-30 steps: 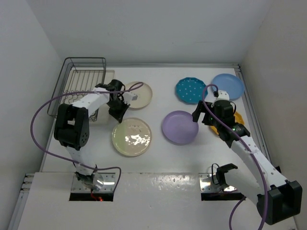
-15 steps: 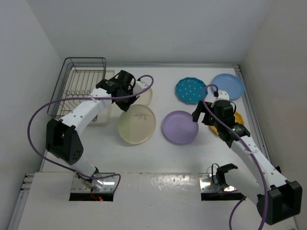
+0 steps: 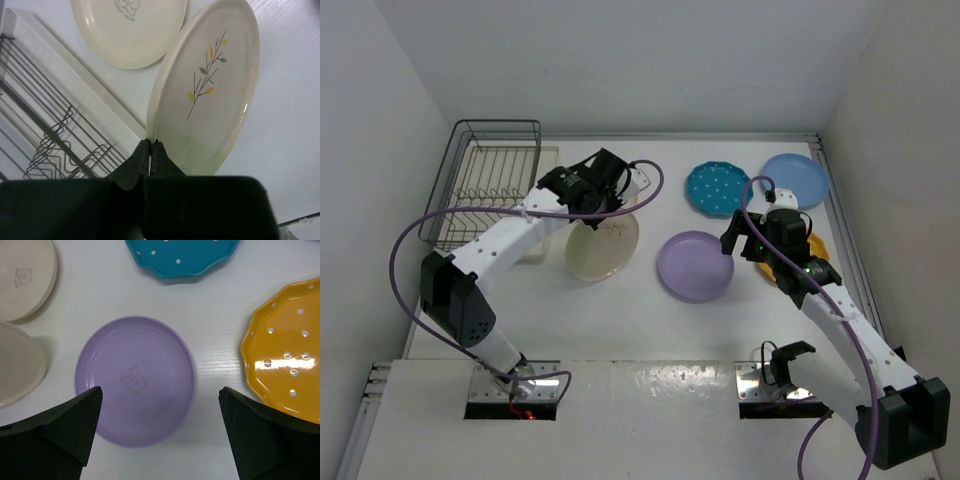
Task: Load the plates into the dish rack
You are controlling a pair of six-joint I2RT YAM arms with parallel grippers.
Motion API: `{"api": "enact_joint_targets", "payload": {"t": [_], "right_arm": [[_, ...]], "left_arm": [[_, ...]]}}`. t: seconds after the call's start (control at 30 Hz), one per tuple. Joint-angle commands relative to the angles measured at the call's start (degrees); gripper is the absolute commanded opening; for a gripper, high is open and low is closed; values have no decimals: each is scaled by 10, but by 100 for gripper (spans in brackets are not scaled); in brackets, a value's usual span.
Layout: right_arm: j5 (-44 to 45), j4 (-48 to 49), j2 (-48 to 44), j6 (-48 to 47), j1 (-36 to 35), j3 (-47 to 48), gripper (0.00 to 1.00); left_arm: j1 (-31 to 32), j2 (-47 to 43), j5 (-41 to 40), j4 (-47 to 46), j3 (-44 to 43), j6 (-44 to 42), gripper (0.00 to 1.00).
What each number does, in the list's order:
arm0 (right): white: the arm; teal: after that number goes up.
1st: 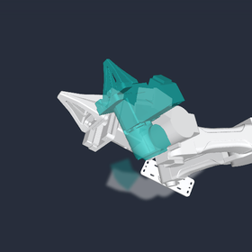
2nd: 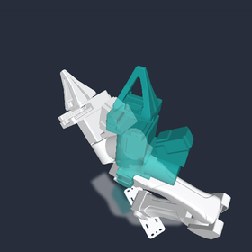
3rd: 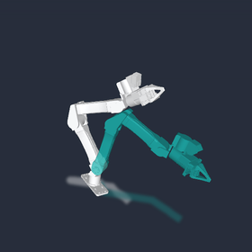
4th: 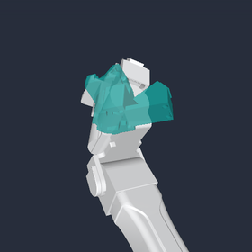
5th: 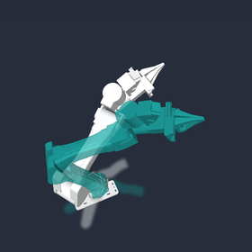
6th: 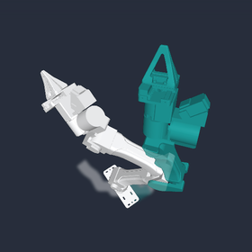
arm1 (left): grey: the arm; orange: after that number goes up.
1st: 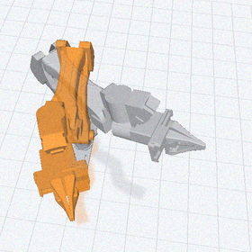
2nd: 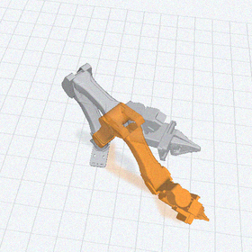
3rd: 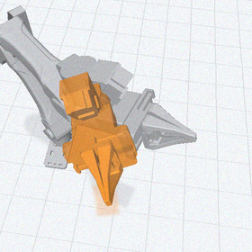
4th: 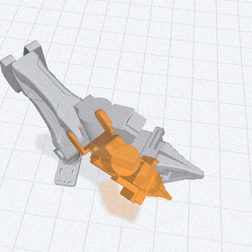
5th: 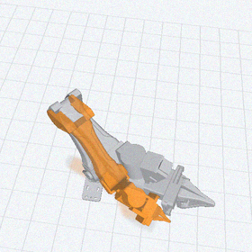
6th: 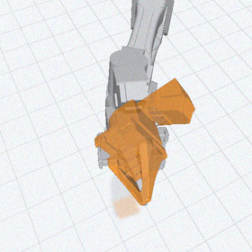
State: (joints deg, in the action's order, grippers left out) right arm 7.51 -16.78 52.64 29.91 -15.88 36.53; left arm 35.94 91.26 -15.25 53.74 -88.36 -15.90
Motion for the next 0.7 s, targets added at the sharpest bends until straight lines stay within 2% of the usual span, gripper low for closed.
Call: {"api": "enact_joint_targets", "payload": {"t": [0.0, 0.1, 0.53, 0.67], "right_arm": [[8, 14, -9, -5, 1, -1, 100], [8, 13, -9, -6, 2, -2, 100], [7, 17, -11, -4, 1, -7, 100], [7, 15, -11, -5, 1, -8, 100]], "left_arm": [[13, -29, -76, -20, -45, -6, 0], [18, -29, -99, -20, -52, -19, 0], [18, 5, -229, -56, -179, -72, 0], [12, 18, -277, -98, -198, -111, 0]]}}
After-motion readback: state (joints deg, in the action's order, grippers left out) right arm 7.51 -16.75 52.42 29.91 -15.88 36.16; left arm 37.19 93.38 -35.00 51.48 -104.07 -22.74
